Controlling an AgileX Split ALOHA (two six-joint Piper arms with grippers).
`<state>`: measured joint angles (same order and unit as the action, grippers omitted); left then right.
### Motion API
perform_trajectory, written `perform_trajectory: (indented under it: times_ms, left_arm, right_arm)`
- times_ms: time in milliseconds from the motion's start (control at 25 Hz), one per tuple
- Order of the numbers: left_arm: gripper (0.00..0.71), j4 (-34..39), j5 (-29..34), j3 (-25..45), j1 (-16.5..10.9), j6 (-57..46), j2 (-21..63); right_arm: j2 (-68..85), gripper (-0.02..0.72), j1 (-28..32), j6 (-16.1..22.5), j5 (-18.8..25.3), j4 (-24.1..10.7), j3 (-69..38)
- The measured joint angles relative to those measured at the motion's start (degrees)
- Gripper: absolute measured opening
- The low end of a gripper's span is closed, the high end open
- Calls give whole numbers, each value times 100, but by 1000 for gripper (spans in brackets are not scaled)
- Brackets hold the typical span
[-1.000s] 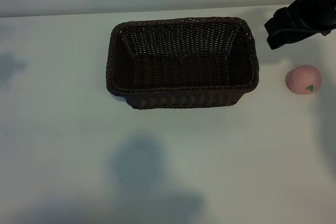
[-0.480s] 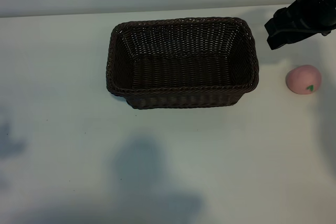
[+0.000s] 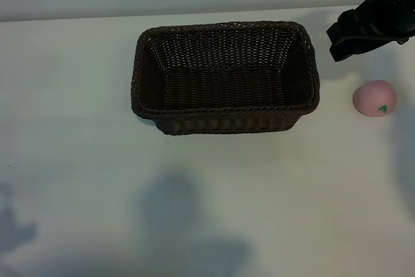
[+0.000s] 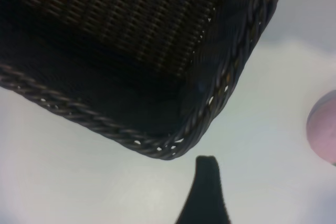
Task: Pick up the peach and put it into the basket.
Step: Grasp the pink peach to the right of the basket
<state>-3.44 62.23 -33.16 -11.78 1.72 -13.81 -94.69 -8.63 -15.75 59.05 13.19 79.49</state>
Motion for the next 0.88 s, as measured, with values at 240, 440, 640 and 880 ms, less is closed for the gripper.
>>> perform_trajectory:
  times_ms: [240,440,640,880]
  left_arm:
    - [596,344,-37,397,102,-172,203]
    - [596,344,-43,403,119,-223,235]
    - [596,400,-43,403,223,-248,246]
    - [596,429,-48,403,326,-253,471]
  right_arm:
    - [0,585,0,0,23,0,0]
    - [0,585,0,0,25,0,0]
    - [0,585,0,0,30,0,0]
    - [0,585,0,0,30,0,0]
